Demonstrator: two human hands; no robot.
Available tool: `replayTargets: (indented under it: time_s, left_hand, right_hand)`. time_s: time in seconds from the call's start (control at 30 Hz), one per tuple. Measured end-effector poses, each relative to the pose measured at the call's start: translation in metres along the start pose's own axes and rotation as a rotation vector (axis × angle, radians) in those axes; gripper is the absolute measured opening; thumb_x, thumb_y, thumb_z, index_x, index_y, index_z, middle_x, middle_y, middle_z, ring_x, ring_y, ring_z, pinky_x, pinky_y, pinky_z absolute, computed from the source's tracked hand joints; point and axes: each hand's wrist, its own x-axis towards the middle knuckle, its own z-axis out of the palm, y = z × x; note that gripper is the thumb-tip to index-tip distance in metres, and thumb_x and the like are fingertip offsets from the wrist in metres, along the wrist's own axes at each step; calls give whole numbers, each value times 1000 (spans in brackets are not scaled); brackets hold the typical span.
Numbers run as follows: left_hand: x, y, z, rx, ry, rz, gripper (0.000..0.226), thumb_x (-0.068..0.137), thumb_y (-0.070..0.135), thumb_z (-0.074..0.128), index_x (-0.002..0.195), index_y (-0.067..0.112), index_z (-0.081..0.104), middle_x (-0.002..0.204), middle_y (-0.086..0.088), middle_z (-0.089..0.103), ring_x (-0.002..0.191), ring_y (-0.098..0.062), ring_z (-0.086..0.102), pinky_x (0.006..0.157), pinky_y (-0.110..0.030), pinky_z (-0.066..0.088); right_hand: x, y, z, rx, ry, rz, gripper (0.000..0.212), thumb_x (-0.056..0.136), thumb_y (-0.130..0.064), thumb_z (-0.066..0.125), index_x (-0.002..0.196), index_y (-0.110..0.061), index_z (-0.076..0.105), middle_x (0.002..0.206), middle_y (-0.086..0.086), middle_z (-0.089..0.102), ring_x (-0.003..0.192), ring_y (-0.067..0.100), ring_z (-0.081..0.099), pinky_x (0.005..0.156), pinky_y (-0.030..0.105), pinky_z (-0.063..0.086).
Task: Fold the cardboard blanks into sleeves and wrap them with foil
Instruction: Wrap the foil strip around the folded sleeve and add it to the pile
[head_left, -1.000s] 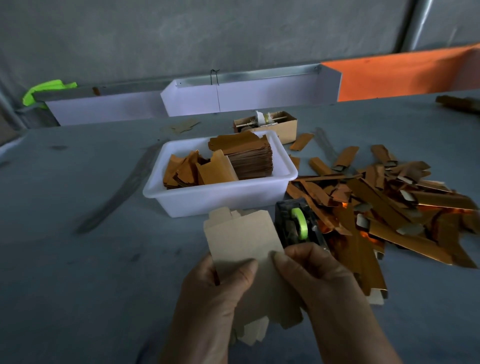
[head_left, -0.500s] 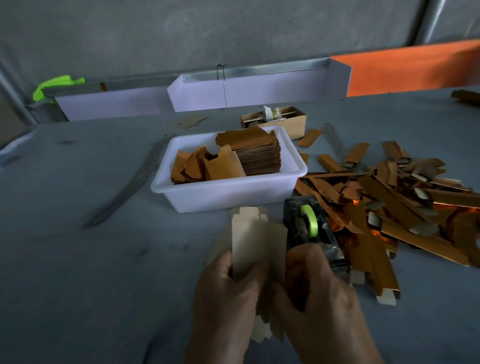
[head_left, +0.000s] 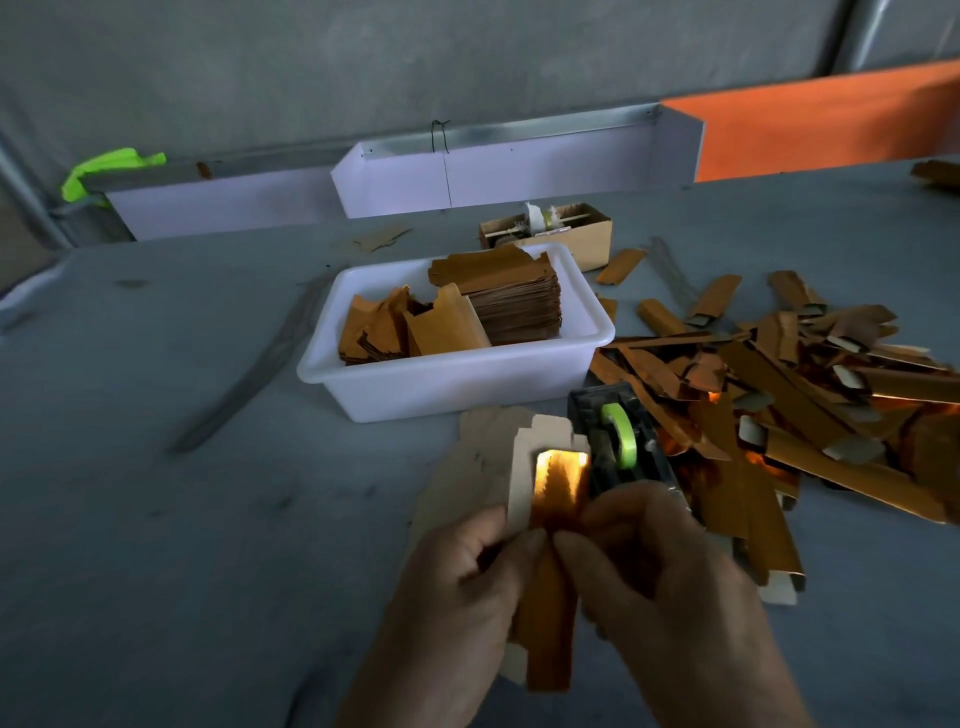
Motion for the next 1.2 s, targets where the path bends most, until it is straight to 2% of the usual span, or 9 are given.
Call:
replayTargets:
  time_s: [0.07,0.13,0.27,0.4,0.57,0.67,0.8,1.07,1.2]
  left_hand:
    - [-2,3,-2,-13,-58,-23,13,85,35,65,88,27,75,72,0,72,67,-8,65,59,-21,47]
    - [-4,6,-3,-34,-96,-40,11,87,30,65,90,26,75,77,0,74,70,-11,69,60,-21,49]
    - [-5,8,-1,-37,-69,-87,7,85,16,69,85,23,71,81,-3,75,76,-17,72,67,-28,52]
    - [-7,9,4,9,23,-47,10,80,25,71,71,29,70,55,8,64,51,-1,56,48,-13,41]
    - [-6,8,10,11,121,-71,6,75,24,75,75,29,74,65,2,71,62,-9,67,55,-20,49]
    - [-7,6,15,19,152,-99,5,74,24,77,76,27,74,63,6,69,59,-3,66,50,-15,47]
    - [-9,1,22,161,332,5,10,68,30,81,76,31,75,77,7,70,73,-2,66,66,-21,52]
    - [-9,4,35,449,462,300,29,68,11,82,83,36,77,67,6,58,71,-1,59,60,-2,40]
    - [-11,6,42,857,370,467,19,67,13,78,84,21,79,62,-3,49,56,-20,55,46,-19,40]
  right_hand:
    - [2,2,-5,-9,73,30,29,65,-50,66,85,-40,47,76,-11,63,74,-7,59,54,12,46]
    - [3,-2,-8,40,-21,66,36,58,-60,53,86,-40,52,75,-8,63,72,-2,60,56,12,45]
    - [4,-3,-9,405,-140,189,21,71,-33,63,80,-16,73,74,11,69,73,21,67,62,23,56]
    - [4,4,-6,409,-56,211,12,76,-22,65,76,-13,72,74,16,67,76,29,66,67,33,59]
    - [3,-1,-2,564,-113,278,18,73,-28,62,87,-20,70,72,4,71,72,16,70,57,22,56]
    - [4,-1,-1,590,-66,289,5,75,-22,64,74,-17,66,57,-7,65,60,4,65,54,16,51]
    - [6,-1,-2,644,-22,313,15,79,-12,64,66,-12,70,59,-1,67,61,9,67,54,19,53]
    - [6,0,0,649,-27,389,11,82,-12,64,76,-8,72,74,23,67,64,20,67,52,22,54]
    - [8,-1,-1,646,-24,406,16,83,-14,62,76,-3,70,75,27,64,71,29,62,62,31,54]
